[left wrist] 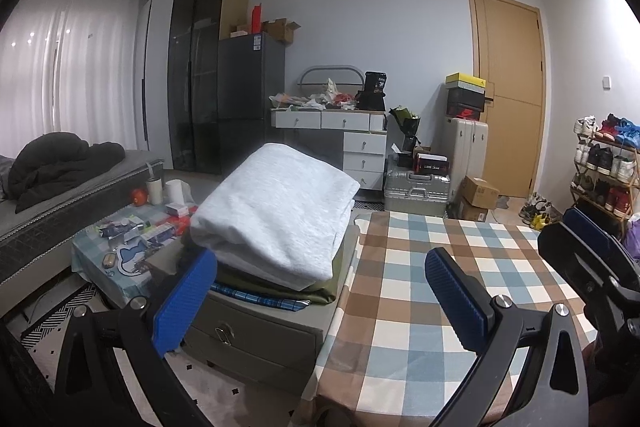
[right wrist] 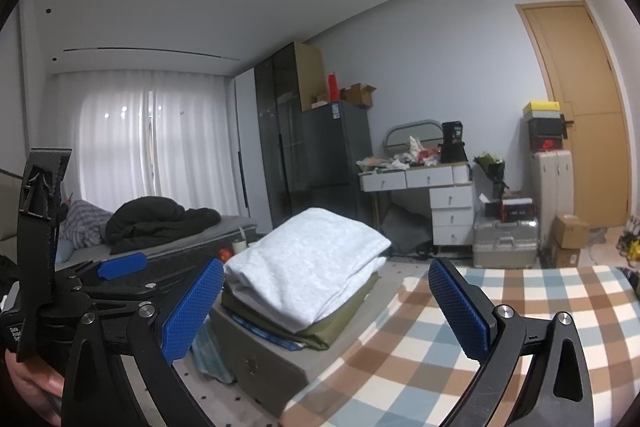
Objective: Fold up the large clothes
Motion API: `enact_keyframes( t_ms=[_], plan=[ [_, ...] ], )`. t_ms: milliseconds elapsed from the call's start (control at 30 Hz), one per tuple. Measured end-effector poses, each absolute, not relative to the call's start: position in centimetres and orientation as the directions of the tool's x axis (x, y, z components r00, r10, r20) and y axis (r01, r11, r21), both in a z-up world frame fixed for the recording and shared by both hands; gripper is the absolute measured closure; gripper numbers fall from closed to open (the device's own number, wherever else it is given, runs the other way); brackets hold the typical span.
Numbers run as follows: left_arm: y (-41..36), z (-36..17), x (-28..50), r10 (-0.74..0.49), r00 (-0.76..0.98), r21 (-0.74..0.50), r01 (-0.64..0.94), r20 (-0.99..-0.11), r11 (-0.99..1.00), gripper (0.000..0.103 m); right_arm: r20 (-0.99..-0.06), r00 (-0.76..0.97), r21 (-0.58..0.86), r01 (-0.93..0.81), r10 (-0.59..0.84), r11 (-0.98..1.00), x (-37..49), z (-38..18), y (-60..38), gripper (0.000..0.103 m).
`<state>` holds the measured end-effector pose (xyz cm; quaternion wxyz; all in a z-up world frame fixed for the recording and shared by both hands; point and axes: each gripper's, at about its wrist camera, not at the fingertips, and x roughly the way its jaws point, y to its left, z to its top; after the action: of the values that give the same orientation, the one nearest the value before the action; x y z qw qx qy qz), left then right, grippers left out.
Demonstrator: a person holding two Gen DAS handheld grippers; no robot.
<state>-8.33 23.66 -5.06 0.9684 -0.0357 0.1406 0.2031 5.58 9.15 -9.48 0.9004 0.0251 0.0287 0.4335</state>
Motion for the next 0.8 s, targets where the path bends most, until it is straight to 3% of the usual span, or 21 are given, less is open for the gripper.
enact_keyframes(
  t_ms=[800],
  plan=[
    [24.5, -5.3, -8.5, 0.374, 0.881, -0.008, -0.393, -0.291, 0.92, 0.001, -0.023, 0.624, 0.102, -0.776, 0.781, 0.622, 5.6, -9.2, 8.5, 0.0]
  ],
)
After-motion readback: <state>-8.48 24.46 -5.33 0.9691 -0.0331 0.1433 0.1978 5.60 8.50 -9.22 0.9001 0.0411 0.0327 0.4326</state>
